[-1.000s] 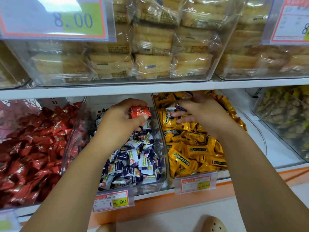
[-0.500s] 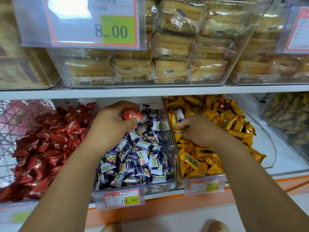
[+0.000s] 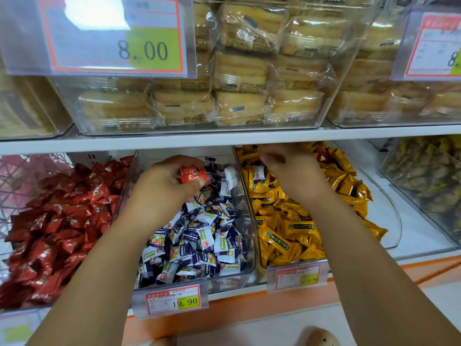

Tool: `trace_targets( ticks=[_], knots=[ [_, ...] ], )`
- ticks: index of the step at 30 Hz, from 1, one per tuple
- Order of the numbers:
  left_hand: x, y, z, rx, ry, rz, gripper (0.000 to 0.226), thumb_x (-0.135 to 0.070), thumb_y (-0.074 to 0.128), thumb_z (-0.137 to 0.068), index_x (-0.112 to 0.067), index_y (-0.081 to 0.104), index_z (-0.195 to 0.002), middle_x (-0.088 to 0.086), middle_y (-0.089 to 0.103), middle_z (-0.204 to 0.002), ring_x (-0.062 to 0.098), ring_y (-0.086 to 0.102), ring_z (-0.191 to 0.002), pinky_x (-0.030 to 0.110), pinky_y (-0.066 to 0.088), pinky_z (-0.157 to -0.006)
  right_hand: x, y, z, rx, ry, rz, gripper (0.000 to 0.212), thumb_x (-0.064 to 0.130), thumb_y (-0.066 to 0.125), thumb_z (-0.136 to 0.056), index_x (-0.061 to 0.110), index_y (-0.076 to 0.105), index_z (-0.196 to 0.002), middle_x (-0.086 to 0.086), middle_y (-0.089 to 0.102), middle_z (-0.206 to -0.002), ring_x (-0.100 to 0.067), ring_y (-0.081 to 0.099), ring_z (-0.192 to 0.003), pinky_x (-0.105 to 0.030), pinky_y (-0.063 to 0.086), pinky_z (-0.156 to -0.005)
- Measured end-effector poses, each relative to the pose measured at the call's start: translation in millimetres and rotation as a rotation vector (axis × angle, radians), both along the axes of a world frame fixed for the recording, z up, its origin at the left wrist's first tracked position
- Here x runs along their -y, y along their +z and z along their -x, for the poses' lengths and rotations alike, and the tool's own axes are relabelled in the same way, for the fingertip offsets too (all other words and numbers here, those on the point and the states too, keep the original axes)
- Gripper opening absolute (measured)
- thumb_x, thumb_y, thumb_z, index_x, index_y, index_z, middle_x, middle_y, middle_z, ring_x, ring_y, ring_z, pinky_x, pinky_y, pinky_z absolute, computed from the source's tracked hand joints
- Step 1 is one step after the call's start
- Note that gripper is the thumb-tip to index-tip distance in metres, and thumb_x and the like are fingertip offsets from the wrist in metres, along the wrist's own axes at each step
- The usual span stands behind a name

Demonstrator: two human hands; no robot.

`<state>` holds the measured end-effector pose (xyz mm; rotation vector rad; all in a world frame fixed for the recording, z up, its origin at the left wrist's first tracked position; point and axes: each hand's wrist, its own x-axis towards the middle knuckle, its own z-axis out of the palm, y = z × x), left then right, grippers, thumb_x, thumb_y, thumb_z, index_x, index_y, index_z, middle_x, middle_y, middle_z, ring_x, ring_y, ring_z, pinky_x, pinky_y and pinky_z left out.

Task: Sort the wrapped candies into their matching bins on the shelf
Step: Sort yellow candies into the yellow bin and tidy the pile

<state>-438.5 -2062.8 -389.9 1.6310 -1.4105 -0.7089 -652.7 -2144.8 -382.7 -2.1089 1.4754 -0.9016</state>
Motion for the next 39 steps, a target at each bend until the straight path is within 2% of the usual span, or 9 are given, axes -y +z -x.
trace_targets(
  ticks=[5, 11, 15, 18, 25, 30, 32, 35, 39],
  knots=[
    [0.8, -3.7, -4.1, -0.017, -0.005, -0.006, 0.023, -0.019, 0.069, -0.086, -0.037, 0.064, -0.099, 0.001, 0.073, -0.078, 0.007, 0.069, -0.065, 0.02, 0.054, -0.07, 13.2, -39.4, -5.4, -0.503, -0.003, 0.015, 0.048, 0.024, 0.06, -0.092, 0.026, 0.048, -0.138, -0.002, 0.055, -0.133, -0.025, 0.035, -0.128, -0.032, 0.037, -0.1],
    [2.2, -3.5, -15.9, 0.049, -0.005, 0.005, 0.022, -0.024, 0.068, -0.087, -0.037, 0.064, -0.103, -0.007, 0.071, -0.071, 0.005, 0.068, -0.063, 0.024, 0.053, -0.064, 10.4, -15.9, -1.0, -0.137, -0.094, 0.189, 0.025, 0.02, 0.058, -0.094, 0.016, 0.067, -0.116, -0.002, 0.066, -0.105, -0.015, 0.059, -0.084, -0.016, 0.038, -0.064],
    [-6.5, 1.7, -26.8, 0.12, 0.022, 0.014, 0.02, -0.028, 0.069, -0.086, -0.041, 0.063, -0.101, -0.002, 0.065, -0.061, 0.02, 0.062, -0.057, 0.019, 0.046, -0.053, -9.2, 1.8, -20.0, 0.07, 0.101, 0.001, 0.036, 0.032, 0.064, -0.089, 0.021, 0.062, -0.124, 0.005, 0.064, -0.107, -0.016, 0.057, -0.108, -0.006, 0.042, -0.084],
    [-14.5, 6.4, -45.2, 0.144, 0.151, 0.071, 0.018, -0.031, 0.07, -0.085, -0.043, 0.062, -0.096, 0.017, 0.068, -0.079, 0.026, 0.058, -0.059, 0.022, 0.044, -0.051, -15.3, -9.4, -31.2, 0.01, 0.187, -0.05, 0.043, 0.041, 0.059, -0.09, 0.027, 0.056, -0.131, 0.005, 0.064, -0.12, -0.01, 0.056, -0.112, -0.019, 0.04, -0.092],
    [-30.4, -12.6, -128.2, 0.242, 0.43, 0.069, 0.034, -0.017, 0.072, -0.081, -0.024, 0.068, -0.114, -0.006, 0.067, -0.098, 0.016, 0.065, -0.089, 0.023, 0.047, -0.08, -26.5, -24.4, -31.4, -0.043, 0.171, 0.013, 0.033, 0.031, 0.047, -0.098, 0.024, 0.059, -0.128, 0.005, 0.064, -0.118, -0.006, 0.055, -0.104, -0.022, 0.039, -0.084],
    [-35.3, -14.4, -123.6, 0.437, 0.327, 0.013, 0.037, -0.016, 0.065, -0.088, -0.02, 0.063, -0.124, 0.006, 0.063, -0.126, 0.024, 0.06, -0.114, 0.033, 0.043, -0.102, -31.5, -20.7, -17.1, -0.02, 0.141, -0.025, 0.032, 0.017, 0.04, -0.101, 0.024, 0.059, -0.127, 0.007, 0.064, -0.11, 0.005, 0.054, -0.088, -0.009, 0.033, -0.062],
    [-34.6, -3.9, -97.3, 0.474, 0.282, 0.101, 0.032, -0.018, 0.06, -0.092, -0.018, 0.064, -0.123, 0.008, 0.066, -0.12, 0.027, 0.063, -0.104, 0.029, 0.044, -0.092, -29.6, -14.1, -2.3, -0.025, 0.084, -0.048, 0.033, 0.013, 0.039, -0.102, 0.023, 0.059, -0.126, 0.008, 0.062, -0.121, -0.007, 0.056, -0.107, -0.004, 0.034, -0.062],
    [-34.0, 6.5, -38.1, 0.32, 0.075, 0.083, 0.037, -0.034, 0.053, -0.095, -0.025, 0.057, -0.131, -0.002, 0.061, -0.128, 0.015, 0.059, -0.106, 0.022, 0.039, -0.089, -28.2, -10.1, 7.2, -0.091, 0.109, -0.191, 0.031, 0.012, 0.042, -0.101, 0.026, 0.061, -0.12, 0.011, 0.059, -0.101, 0.014, 0.059, -0.077, -0.002, 0.039, -0.052],
    [-17.7, -3.8, 33.1, 0.275, -0.215, -0.065, 0.071, -0.057, 0.049, -0.088, -0.032, 0.024, -0.149, -0.009, 0.021, -0.156, 0.009, 0.023, -0.141, 0.019, 0.02, -0.105, -23.0, -29.5, -2.3, -0.489, 0.249, -0.208, 0.041, 0.028, 0.053, -0.096, 0.027, 0.049, -0.137, 0.006, 0.038, -0.148, -0.014, 0.029, -0.138, -0.028, 0.026, -0.11]
  ],
)
